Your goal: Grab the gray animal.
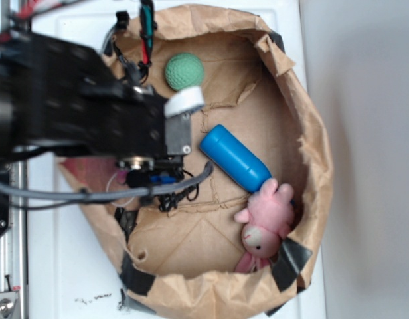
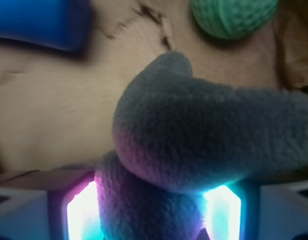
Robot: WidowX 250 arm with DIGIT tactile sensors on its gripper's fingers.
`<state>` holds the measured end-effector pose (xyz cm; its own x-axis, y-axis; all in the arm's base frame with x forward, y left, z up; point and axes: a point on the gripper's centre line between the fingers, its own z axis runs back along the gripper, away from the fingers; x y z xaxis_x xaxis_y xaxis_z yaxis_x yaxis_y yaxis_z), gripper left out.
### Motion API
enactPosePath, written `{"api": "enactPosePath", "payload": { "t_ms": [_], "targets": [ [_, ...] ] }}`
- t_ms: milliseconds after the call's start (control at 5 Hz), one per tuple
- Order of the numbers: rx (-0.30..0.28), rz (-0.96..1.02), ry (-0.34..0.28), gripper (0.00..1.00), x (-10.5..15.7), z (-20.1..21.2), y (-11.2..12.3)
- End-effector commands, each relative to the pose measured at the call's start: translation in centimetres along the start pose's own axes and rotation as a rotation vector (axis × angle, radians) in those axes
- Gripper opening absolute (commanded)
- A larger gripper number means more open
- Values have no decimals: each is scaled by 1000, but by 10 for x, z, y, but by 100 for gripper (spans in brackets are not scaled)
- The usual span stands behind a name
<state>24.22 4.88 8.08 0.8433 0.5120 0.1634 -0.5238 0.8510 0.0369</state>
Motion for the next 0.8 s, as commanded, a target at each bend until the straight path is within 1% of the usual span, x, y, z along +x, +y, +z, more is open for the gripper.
{"api": "enactPosePath", "payload": {
  "t_ms": [0, 200, 400, 600],
  "targets": [
    [-65, 47, -126, 0, 29, 86, 4],
    [-121, 48, -136, 0, 39, 108, 5],
    [-124, 51, -133, 0, 46, 115, 3],
    [-94, 72, -139, 0, 46, 108, 3]
  ]
}}
